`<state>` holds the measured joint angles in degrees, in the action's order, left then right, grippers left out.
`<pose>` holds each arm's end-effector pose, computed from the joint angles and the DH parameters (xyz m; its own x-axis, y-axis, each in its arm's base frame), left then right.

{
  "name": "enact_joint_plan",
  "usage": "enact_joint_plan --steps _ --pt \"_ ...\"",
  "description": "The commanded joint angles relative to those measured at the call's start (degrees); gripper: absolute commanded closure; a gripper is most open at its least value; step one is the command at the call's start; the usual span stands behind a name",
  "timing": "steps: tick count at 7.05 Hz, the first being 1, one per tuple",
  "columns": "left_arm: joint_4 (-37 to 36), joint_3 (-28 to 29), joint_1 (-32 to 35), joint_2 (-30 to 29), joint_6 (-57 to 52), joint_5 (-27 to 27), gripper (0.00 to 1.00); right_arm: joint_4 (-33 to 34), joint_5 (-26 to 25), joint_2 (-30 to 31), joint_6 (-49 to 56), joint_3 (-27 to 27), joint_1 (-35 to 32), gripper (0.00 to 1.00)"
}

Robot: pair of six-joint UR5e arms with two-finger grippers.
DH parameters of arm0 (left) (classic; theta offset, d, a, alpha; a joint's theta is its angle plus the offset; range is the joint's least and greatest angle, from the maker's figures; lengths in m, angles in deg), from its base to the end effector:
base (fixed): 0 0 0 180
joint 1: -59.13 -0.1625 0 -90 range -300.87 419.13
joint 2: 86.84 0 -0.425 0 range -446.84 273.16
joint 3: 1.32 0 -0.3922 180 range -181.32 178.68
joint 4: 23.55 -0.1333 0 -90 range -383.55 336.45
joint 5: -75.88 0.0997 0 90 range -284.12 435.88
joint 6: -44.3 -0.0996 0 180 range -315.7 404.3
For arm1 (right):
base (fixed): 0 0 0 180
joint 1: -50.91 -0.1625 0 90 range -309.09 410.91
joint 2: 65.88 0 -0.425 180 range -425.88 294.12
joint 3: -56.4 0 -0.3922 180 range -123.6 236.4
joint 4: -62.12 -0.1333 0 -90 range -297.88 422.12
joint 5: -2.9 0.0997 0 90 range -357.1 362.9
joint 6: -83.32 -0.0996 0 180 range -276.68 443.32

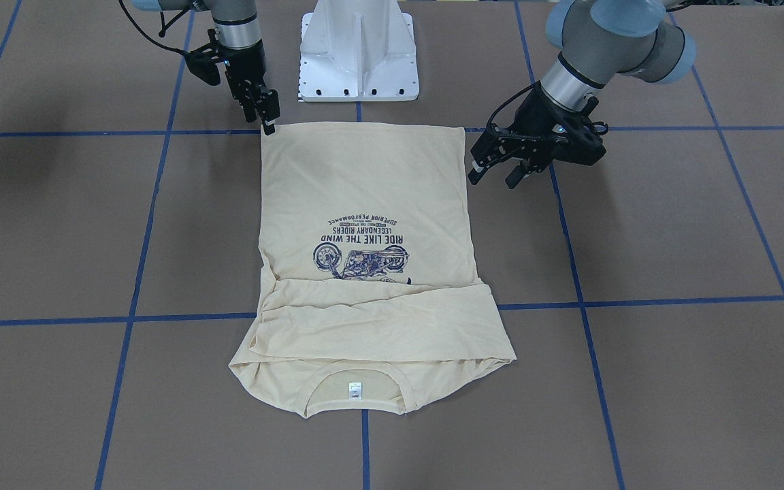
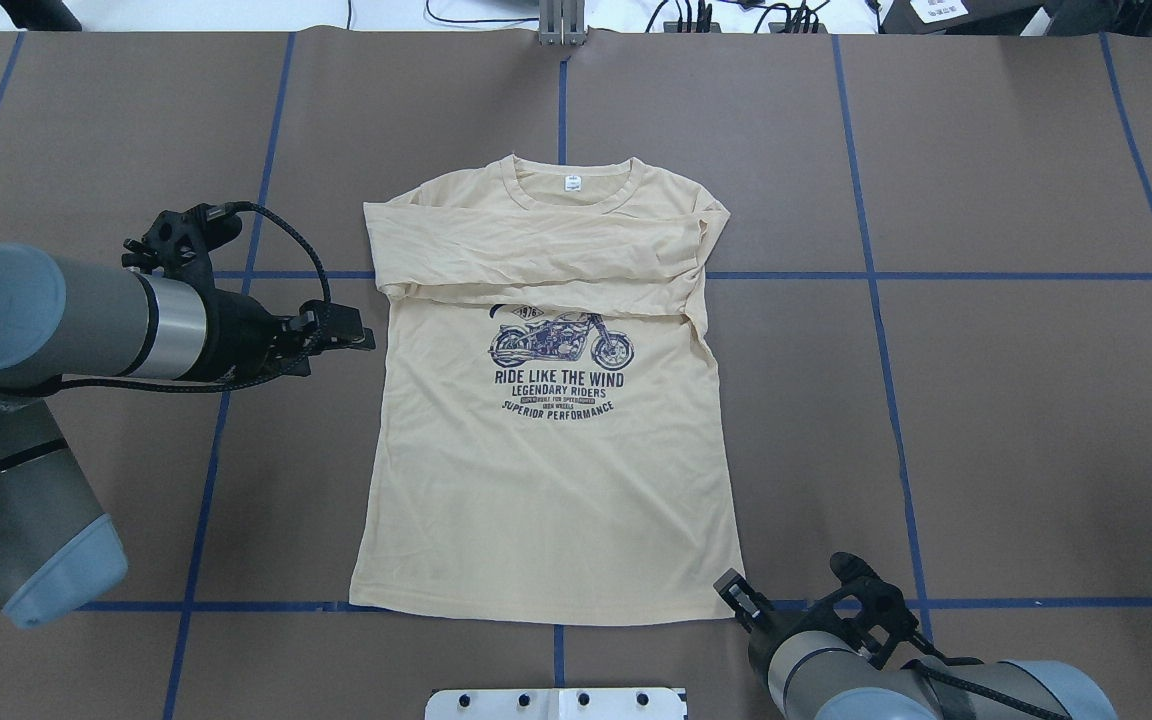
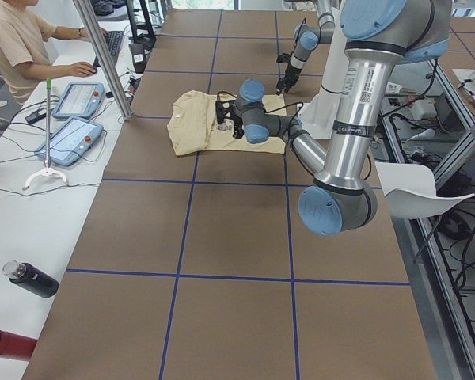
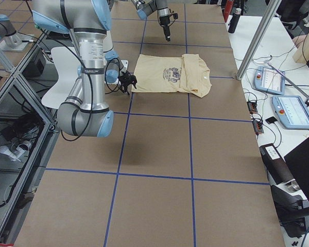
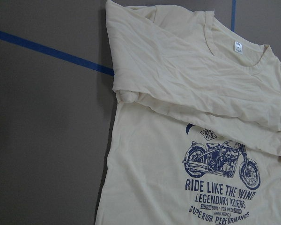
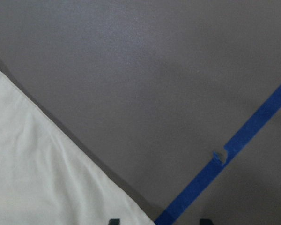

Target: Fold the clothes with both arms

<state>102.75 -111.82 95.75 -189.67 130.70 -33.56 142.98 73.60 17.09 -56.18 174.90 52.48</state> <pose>0.3775 -0.4054 0.3006 0.2984 -0.1480 -0.9429 0.2939 0.9541 -0.0568 -0.5125 -0.1522 0.3531 0.3047 0.7096 0.6353 -0.6746 0.6317 -0.3819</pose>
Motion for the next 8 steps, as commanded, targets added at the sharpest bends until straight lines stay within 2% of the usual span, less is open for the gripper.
enact_joint_plan --steps 1,4,5,6,7,8 --pt "0.0 0.0 -0.1 0.0 0.0 0.0 0.12 0.0 0.1 -1.0 -0.1 -0.2 -0.2 0.64" --pt "0.0 0.0 -0.1 0.0 0.0 0.0 0.12 0.1 0.2 -1.2 -0.1 -0.1 -0.3 0.66" --pt "0.0 0.0 -0.1 0.0 0.0 0.0 0.12 0.1 0.2 -1.2 -0.1 0.2 -0.7 0.82" --pt "0.0 0.1 -0.1 -0.1 0.0 0.0 0.12 0.1 0.2 -1.1 -0.1 0.3 -0.8 0.92" --pt "0.0 0.3 -0.1 -0.2 0.3 0.0 0.12 0.1 0.3 -1.1 -0.1 0.4 -0.9 1.0" --pt "0.0 0.6 -0.2 -0.2 2.1 0.1 0.12 0.2 0.3 -1.0 -0.1 0.4 -0.8 1.0"
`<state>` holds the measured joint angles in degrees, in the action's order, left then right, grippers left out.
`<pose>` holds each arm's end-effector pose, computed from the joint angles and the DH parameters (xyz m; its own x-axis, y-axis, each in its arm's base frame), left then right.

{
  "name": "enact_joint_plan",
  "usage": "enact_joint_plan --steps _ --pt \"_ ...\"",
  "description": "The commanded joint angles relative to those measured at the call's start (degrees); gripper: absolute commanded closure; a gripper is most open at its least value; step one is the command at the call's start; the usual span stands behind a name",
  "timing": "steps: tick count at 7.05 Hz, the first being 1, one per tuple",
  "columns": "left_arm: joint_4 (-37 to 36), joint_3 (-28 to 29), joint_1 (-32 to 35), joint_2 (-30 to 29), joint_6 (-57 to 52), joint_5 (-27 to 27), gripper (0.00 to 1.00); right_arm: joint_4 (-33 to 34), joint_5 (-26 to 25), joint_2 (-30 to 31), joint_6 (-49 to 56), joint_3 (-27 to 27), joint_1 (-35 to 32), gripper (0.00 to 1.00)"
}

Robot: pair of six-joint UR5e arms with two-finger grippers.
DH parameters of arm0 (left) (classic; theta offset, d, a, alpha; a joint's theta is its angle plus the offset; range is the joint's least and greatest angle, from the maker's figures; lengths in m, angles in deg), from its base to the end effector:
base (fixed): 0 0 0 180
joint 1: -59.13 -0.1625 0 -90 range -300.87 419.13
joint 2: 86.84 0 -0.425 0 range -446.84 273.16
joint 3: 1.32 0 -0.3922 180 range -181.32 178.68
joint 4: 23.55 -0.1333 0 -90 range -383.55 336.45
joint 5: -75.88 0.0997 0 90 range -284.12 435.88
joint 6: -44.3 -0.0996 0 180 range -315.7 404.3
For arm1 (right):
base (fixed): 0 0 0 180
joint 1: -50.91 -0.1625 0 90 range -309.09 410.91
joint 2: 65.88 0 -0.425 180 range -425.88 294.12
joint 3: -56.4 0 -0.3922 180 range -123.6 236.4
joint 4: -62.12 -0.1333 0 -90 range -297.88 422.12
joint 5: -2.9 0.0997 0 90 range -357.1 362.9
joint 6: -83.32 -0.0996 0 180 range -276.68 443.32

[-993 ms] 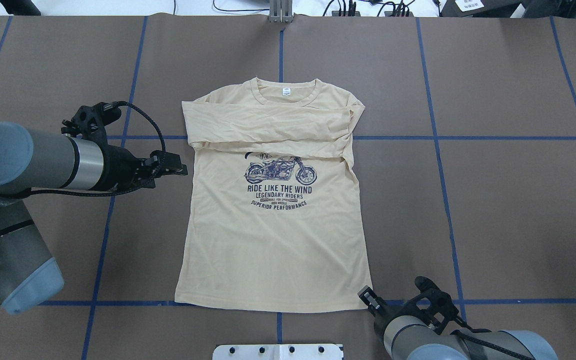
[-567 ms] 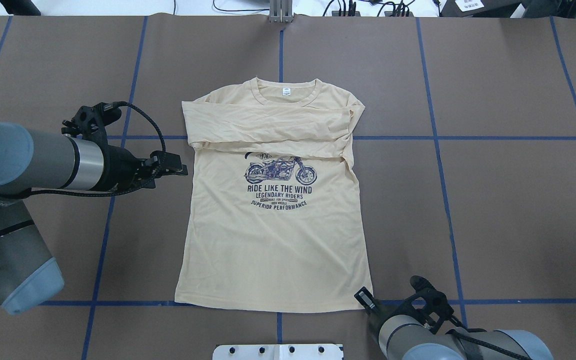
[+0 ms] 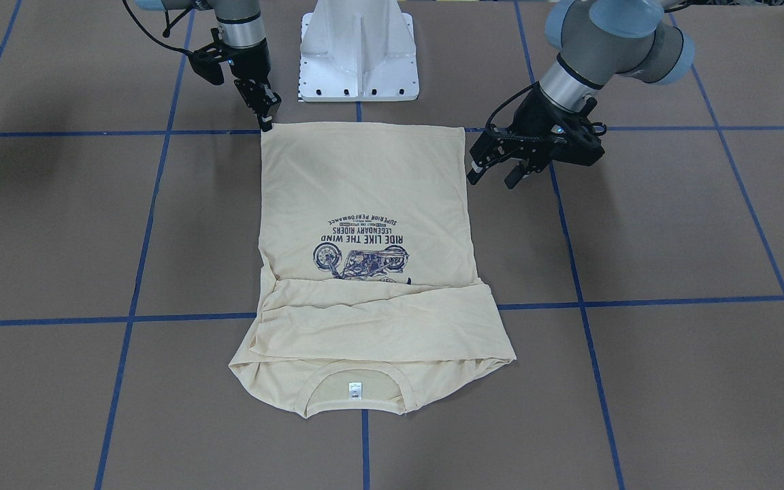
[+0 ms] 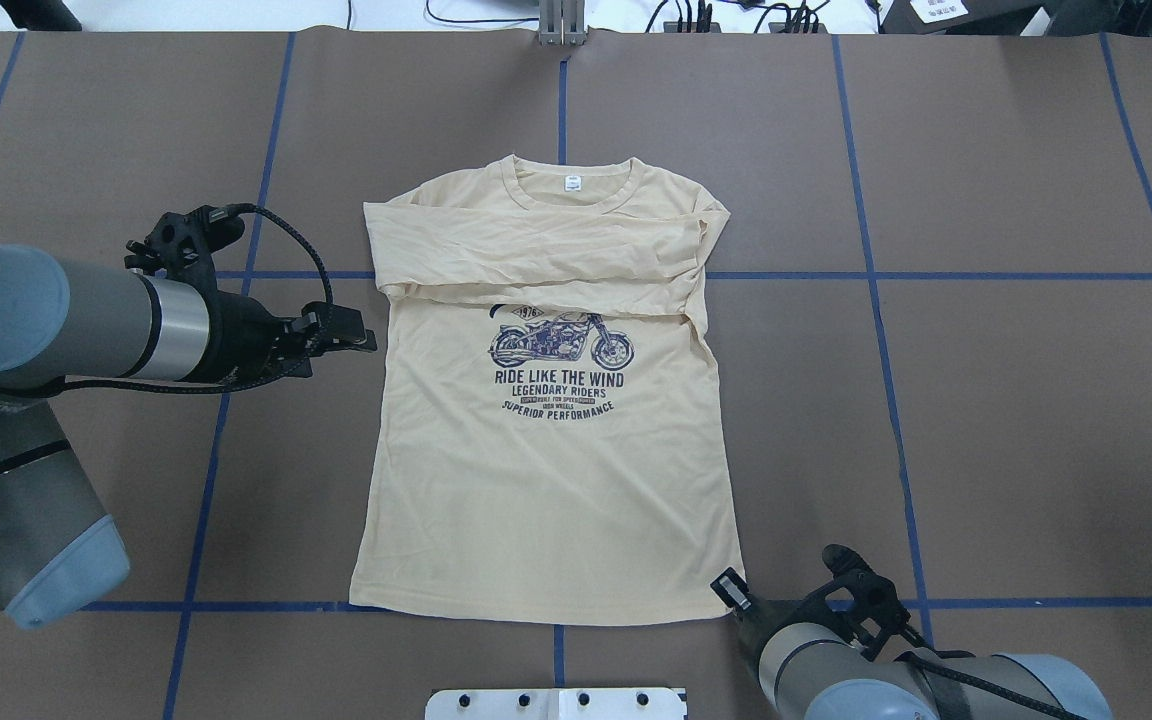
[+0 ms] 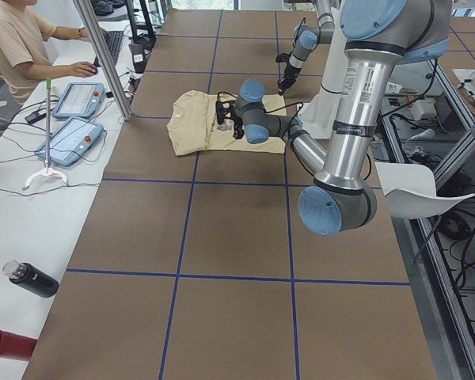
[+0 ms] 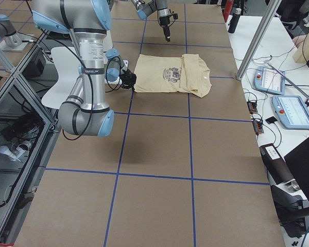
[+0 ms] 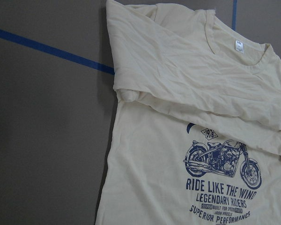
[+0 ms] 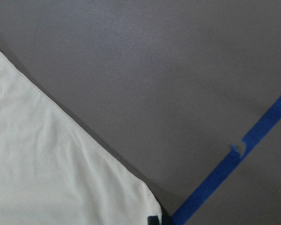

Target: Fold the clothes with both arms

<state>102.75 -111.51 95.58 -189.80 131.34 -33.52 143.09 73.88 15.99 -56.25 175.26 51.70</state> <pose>0.3802 -0.4054 0.3018 0.2980 -0.1596 -0.9411 0.2952 0.9530 -0.0681 -0.5126 -0.1587 0.3409 0.2817 0.7158 0.6389 -0.6721 0.6224 -0.4010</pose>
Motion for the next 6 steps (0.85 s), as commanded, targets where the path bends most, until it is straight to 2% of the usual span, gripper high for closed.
enact_joint_plan --steps 1,2,3,4,5,6 --pt "-0.1 0.0 -0.2 -0.1 6.4 0.2 0.12 0.1 0.0 0.0 0.0 0.2 -0.1 1.0" --pt "-0.3 -1.5 -2.2 0.4 13.1 1.5 0.02 0.2 0.0 0.0 0.0 0.7 -0.2 1.0" --pt "-0.3 -3.3 -9.3 2.7 19.0 8.1 0.02 0.3 0.0 0.0 0.0 1.2 -0.3 1.0" --pt "-5.3 -5.8 -13.9 2.8 20.5 11.8 0.15 0.2 0.0 0.3 0.0 1.4 -0.3 1.0" --pt "-11.9 -7.8 -15.8 2.6 19.1 11.7 0.21 0.3 -0.1 0.2 -0.1 1.4 -0.2 1.0" --pt "-12.5 -8.1 -18.0 3.0 19.5 12.4 0.27 0.3 -0.1 0.0 -0.1 1.4 -0.2 1.0"
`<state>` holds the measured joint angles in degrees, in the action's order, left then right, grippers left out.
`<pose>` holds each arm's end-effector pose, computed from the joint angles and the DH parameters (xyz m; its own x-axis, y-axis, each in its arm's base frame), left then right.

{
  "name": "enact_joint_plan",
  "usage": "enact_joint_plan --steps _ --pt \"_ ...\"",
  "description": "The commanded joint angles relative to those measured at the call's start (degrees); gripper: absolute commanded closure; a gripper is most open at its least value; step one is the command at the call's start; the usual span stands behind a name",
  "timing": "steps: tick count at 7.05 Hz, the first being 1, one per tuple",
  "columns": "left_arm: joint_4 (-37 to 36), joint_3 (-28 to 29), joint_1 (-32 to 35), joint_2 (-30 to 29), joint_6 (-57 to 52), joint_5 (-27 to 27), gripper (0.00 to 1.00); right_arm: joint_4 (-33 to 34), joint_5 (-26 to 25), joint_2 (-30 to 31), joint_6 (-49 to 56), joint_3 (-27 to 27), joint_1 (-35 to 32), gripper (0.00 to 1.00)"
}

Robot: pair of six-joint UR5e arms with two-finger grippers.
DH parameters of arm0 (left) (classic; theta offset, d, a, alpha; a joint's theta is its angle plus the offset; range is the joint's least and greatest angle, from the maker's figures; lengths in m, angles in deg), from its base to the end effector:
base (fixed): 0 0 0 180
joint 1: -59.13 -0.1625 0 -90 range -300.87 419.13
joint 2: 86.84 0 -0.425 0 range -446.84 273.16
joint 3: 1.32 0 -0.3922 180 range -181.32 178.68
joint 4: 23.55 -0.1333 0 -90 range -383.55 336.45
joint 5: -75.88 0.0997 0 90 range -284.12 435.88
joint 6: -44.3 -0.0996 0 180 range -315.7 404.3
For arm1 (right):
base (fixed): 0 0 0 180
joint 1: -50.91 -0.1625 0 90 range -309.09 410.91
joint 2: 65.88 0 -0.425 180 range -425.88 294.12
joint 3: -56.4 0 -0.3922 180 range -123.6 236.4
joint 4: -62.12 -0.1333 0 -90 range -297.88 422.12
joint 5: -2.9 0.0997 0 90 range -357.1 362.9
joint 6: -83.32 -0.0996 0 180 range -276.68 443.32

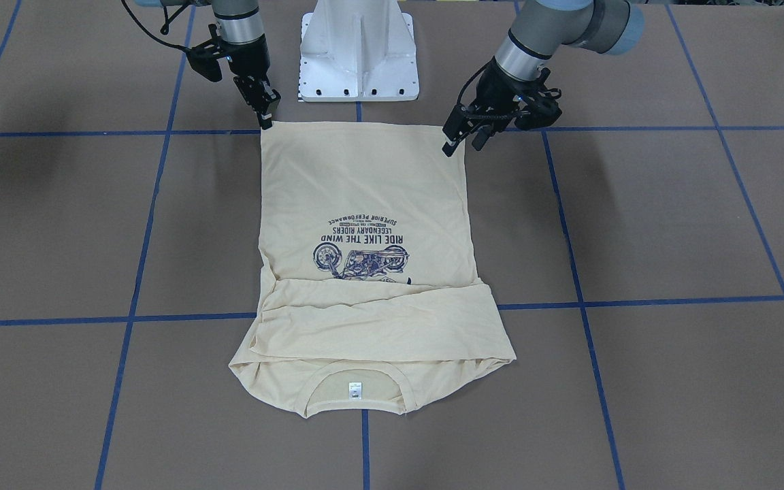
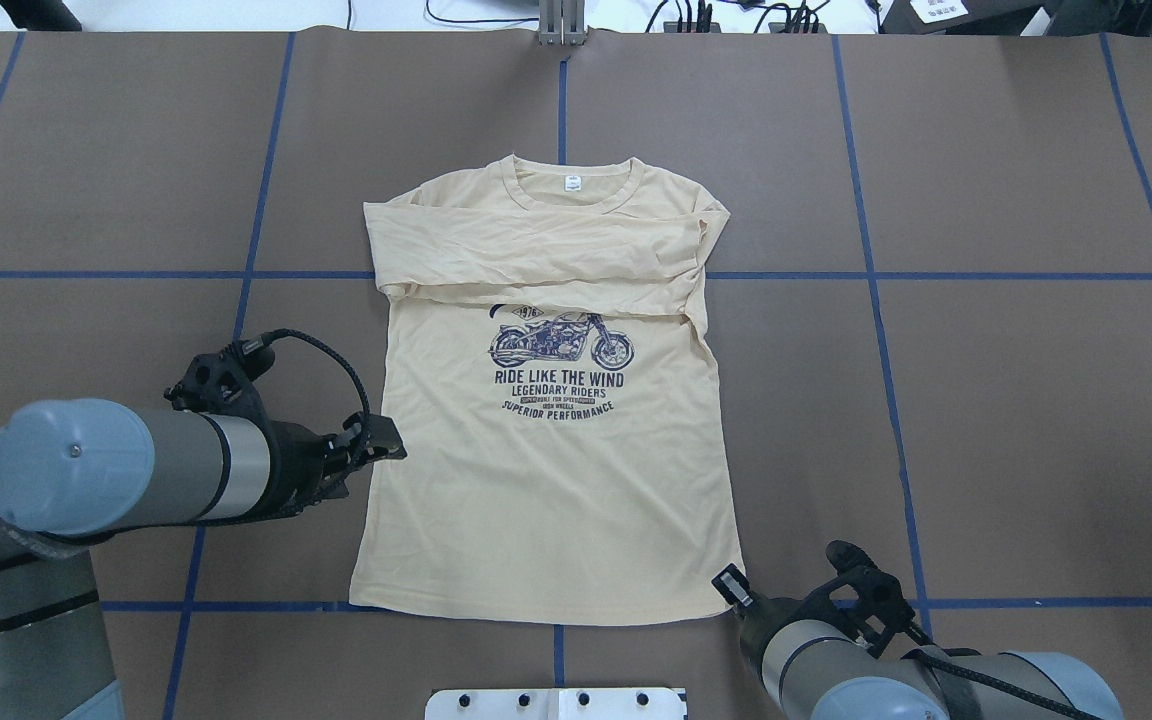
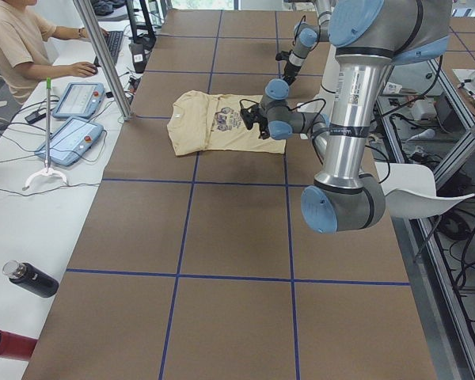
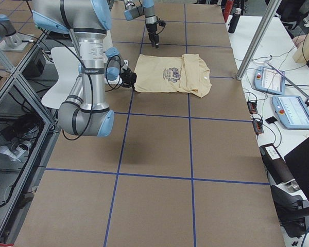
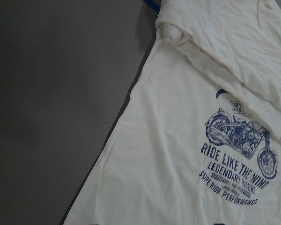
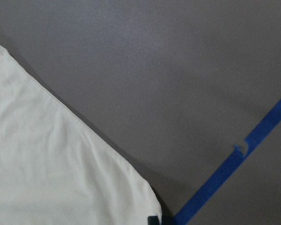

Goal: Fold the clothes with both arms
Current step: 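Lower the left gripper to the other near hem corner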

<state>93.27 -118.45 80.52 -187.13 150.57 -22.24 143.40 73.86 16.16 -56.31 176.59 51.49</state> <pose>0.4403 -0.3005 0.2954 0.3205 -0.4234 -0.8474 0.3463 0.8850 -0.3112 -0.5058 -0.1607 0.3327 0.2687 0.7175 0.6426 -0.6688 0.6191 -0.4116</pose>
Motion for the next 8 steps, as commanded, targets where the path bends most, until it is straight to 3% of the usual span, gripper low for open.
enact_joint_plan --steps 1,4,6,8 --pt "-2.9 -0.9 -4.9 1.9 0.5 0.9 0.0 -0.1 0.0 0.0 0.1 0.0 0.0 1.0" --pt "-2.7 2.4 -10.9 3.5 7.0 6.0 0.01 0.0 0.0 0.0 0.1 0.0 0.0 1.0" --pt "-2.8 2.0 -11.0 3.3 6.9 4.9 0.3 -0.1 0.0 -0.1 0.0 0.0 0.1 1.0" --pt "-2.9 1.5 -11.2 3.5 6.9 4.6 0.37 0.0 0.0 -0.2 0.0 -0.1 0.1 1.0"
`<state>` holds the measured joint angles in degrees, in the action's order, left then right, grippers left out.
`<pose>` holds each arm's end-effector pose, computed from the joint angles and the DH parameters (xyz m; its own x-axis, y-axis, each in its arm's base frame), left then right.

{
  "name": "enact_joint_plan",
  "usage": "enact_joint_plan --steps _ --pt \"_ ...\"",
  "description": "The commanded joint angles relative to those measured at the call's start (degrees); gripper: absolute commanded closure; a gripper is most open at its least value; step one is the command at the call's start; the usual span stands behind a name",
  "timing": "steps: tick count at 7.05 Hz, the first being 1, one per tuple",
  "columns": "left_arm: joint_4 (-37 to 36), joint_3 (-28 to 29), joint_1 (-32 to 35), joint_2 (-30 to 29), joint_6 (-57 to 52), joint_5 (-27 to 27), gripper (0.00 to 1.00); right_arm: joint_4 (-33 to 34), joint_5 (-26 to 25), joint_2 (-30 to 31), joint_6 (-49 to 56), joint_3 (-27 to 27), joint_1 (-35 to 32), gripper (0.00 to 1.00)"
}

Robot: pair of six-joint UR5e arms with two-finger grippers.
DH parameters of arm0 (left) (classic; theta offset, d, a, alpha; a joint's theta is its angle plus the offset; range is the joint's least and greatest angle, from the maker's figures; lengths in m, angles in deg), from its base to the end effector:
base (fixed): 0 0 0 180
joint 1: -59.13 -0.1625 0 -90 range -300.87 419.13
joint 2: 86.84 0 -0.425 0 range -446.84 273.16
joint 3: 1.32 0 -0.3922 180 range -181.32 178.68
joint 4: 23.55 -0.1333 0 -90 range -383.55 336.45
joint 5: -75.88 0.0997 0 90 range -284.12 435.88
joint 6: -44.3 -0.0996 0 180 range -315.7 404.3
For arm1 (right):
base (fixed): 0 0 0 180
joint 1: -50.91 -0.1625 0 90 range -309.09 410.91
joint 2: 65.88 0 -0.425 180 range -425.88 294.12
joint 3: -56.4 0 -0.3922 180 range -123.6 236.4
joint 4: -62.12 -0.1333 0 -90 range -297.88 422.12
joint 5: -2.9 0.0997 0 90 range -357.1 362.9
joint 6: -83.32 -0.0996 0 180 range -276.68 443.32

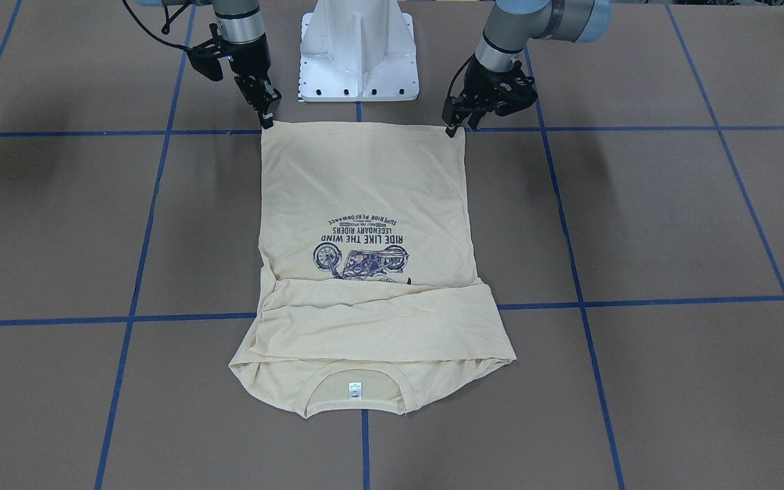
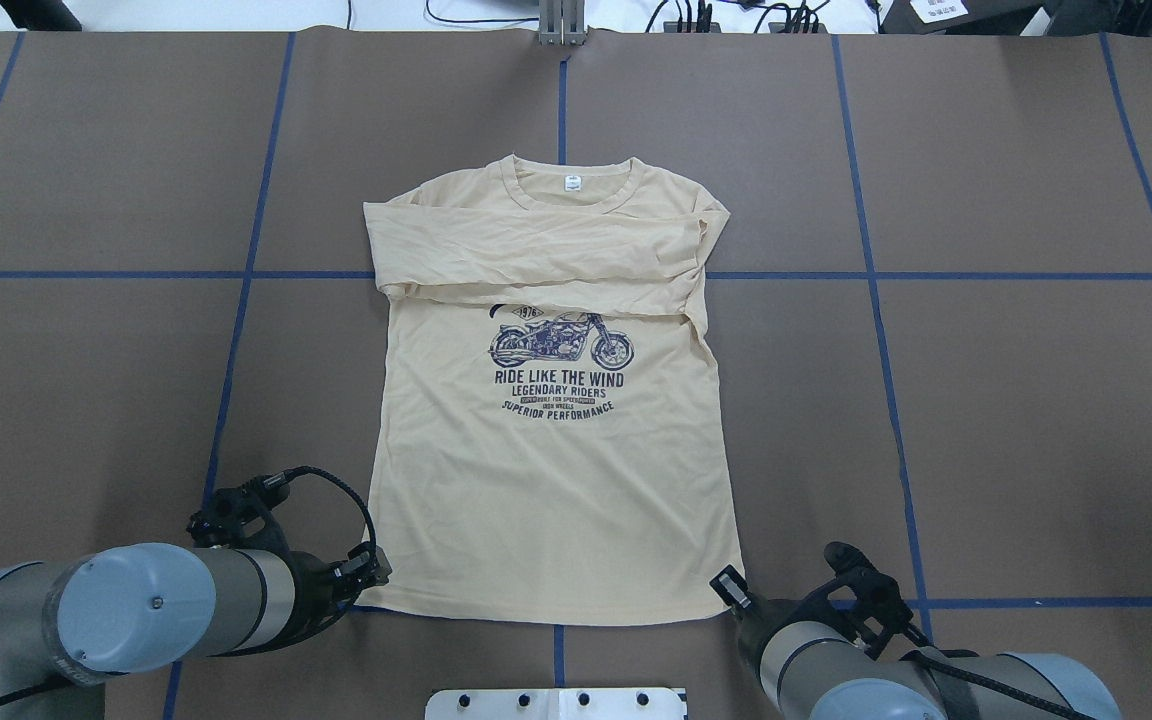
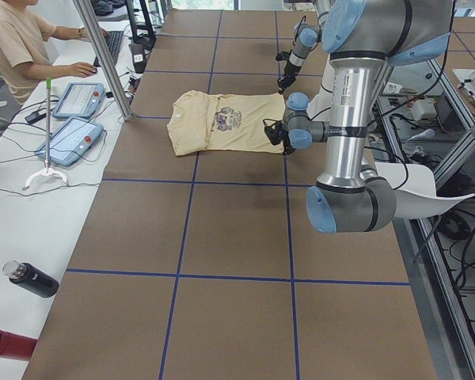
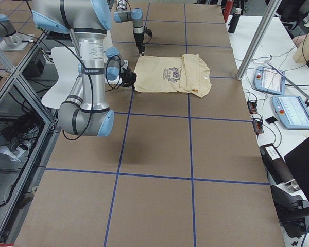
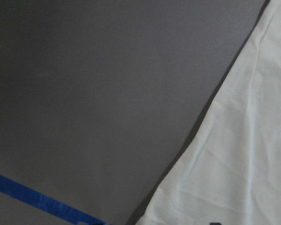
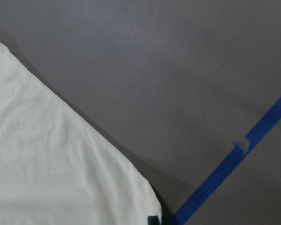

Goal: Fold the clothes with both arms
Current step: 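Lower the left gripper to the other near hem corner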

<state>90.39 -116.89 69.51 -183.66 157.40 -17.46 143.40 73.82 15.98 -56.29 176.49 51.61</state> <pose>0.4882 -0.2190 0.3465 0.4498 -0.4806 -0.7528 0.3355 0.8721 -0.3562 -0.5071 -0.1597 0.3319 0.2692 0.7166 0.6435 -0.6672 0.6206 -0.4120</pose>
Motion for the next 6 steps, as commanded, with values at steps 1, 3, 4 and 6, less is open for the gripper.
enact_joint_plan --steps 1,3,4,6 --pt "0.0 0.1 -0.3 0.1 0.0 -0.1 0.41 -0.1 0.0 0.0 0.0 0.0 0.0 1.0" --pt "-0.1 0.3 -0.3 0.1 0.1 -0.3 0.41 0.0 0.0 0.1 0.0 0.0 0.0 1.0" --pt "-0.1 0.3 -0.3 0.1 0.1 -0.8 0.45 0.0 0.0 0.1 0.0 0.0 0.0 1.0" --pt "-0.1 0.4 -0.5 0.1 0.3 -0.8 0.49 0.0 0.0 0.2 0.0 0.0 0.0 1.0"
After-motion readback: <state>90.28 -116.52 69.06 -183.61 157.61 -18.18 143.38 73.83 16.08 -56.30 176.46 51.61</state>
